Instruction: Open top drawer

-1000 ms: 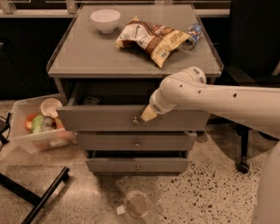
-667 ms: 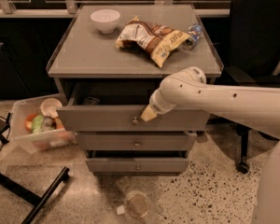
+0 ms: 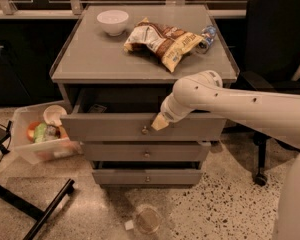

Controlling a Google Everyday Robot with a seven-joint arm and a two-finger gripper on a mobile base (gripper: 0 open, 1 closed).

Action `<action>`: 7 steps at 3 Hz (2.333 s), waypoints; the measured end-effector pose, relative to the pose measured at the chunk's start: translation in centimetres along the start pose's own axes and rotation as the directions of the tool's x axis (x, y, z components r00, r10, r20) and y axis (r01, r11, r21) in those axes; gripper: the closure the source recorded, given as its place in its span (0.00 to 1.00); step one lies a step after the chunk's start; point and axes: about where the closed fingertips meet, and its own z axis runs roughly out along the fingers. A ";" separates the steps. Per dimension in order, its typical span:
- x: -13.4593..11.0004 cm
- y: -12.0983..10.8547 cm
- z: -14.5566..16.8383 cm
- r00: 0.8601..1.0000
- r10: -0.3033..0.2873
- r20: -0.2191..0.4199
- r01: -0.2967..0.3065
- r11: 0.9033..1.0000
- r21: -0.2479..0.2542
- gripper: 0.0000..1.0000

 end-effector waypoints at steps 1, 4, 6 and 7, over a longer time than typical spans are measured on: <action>0.2 0.2 -0.2 1.000 -0.010 -0.009 0.010 1.000 -0.017 1.00; 0.5 1.4 -1.4 1.000 0.008 0.002 -0.008 0.988 -0.152 1.00; 1.3 2.5 -1.8 0.999 -0.023 -0.028 0.017 0.979 -0.203 1.00; 2.0 3.4 -2.0 0.997 -0.052 -0.050 0.038 0.970 -0.242 1.00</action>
Offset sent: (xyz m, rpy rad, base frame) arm -0.1194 -0.0408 -0.0049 -0.1020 0.4275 0.3935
